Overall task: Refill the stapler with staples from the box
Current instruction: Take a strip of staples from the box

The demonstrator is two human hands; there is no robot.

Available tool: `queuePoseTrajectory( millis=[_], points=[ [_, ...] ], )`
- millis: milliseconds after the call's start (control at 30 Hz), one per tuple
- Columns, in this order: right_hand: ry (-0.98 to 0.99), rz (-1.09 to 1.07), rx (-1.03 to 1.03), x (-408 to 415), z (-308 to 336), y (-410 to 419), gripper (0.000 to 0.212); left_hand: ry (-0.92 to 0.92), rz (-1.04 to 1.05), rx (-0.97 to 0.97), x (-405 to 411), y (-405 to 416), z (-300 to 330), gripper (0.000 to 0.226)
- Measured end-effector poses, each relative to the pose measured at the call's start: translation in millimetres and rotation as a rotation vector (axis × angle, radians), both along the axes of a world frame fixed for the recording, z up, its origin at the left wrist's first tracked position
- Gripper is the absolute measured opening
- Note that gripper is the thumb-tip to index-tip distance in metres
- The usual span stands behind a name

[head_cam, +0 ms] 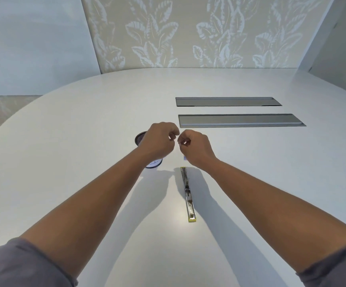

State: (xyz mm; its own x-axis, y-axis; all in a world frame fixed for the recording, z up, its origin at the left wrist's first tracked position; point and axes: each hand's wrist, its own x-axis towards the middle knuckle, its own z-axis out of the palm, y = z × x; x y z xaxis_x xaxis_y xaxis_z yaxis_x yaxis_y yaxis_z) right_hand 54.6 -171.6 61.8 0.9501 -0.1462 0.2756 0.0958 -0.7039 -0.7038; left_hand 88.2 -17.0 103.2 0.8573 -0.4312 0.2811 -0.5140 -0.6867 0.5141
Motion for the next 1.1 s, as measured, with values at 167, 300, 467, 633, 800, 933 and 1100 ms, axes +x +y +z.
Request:
queuePoseTrajectory(
  millis=[167, 300, 467, 633, 800, 933, 1100],
  points=[
    [0.076, -0.053, -0.021, -19.2, -23.9, -29.5, 0.022, 0.088, -0.053, 0.049, -18.6, -20.9, -30.6, 0.035],
    [0.149, -0.062, -0.015, -29.7, -42.6, -44.0, 0.021, 0.190, -0.050, 0.139, -20.1, -32.6, -53.0, 0.041],
    [0.187, -0.084, 0.024, -35.2, -59.6, -55.7, 0.016, 0.246, 0.016, 0.077, -14.2, -40.8, -73.5, 0.036],
    [0.181, -0.129, 0.007, -25.8, -62.8, -60.1, 0.031, 0.274, 0.100, -0.040, -6.4, -53.0, -88.1, 0.029],
    [0.234, -0.128, -0.001, -9.6, -62.3, -63.8, 0.037, 0.314, 0.135, -0.093, 1.7, -61.1, -92.8, 0.042],
    [0.239, -0.119, 0.016, 3.0, -65.0, -67.2, 0.040, 0.314, 0.118, -0.066, 11.1, -64.9, -91.4, 0.051],
    [0.250, -0.061, 0.038, 13.5, -70.4, -76.1, 0.041, 0.324, 0.079, -0.043, 23.7, -68.9, -88.0, 0.056]
  ],
)
